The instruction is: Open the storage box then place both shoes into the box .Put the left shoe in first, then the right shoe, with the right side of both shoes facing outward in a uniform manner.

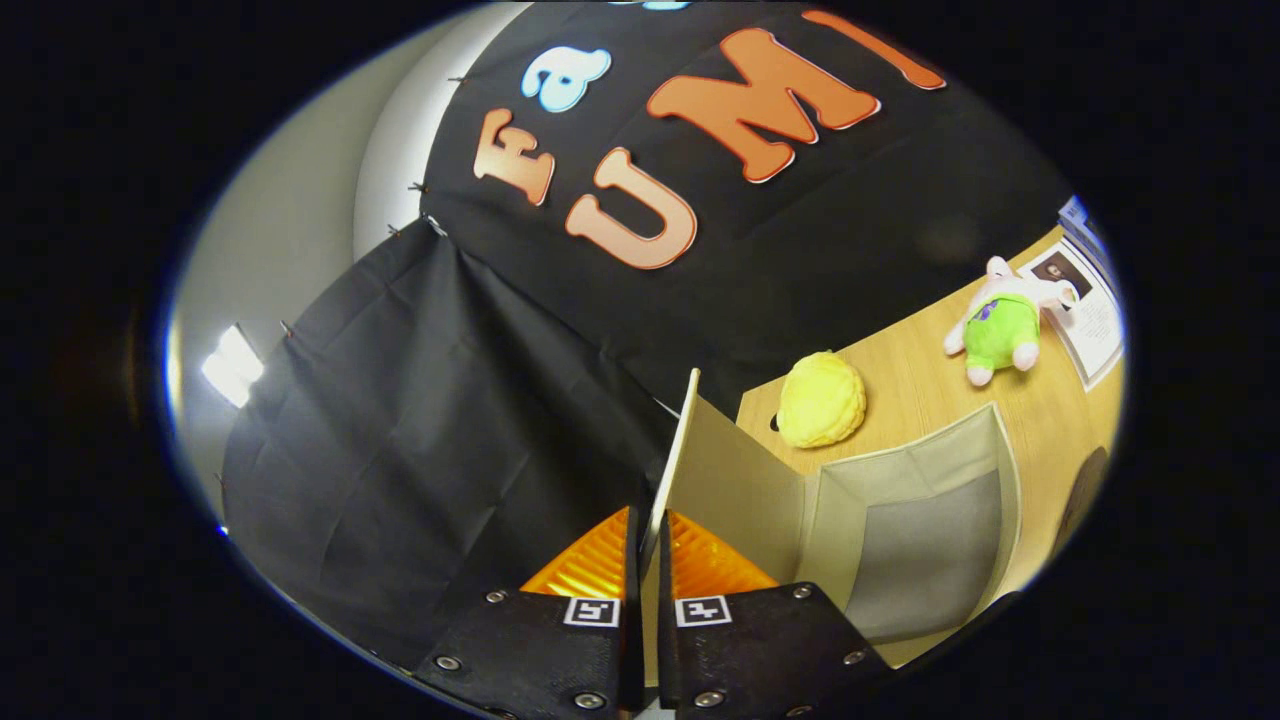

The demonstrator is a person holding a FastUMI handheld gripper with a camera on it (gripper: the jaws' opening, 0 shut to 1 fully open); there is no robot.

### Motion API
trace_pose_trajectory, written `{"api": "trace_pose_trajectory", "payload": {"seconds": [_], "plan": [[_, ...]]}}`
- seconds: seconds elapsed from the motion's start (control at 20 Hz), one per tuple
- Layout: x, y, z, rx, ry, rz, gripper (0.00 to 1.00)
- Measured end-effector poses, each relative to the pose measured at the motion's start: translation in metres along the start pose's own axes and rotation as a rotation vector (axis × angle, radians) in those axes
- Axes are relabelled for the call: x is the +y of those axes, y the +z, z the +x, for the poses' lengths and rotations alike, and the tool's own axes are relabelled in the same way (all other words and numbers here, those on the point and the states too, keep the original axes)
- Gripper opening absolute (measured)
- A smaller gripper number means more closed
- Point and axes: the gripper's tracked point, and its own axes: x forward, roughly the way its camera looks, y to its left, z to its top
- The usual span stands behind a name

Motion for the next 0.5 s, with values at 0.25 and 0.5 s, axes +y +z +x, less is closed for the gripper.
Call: {"api": "trace_pose_trajectory", "payload": {"seconds": [0.25, 0.5], "plan": [[0.019, -0.026, 0.028, 0.067, -0.010, -0.135, 0.44], [-0.002, -0.013, 0.022, 0.039, -0.092, -0.212, 0.98]]}}
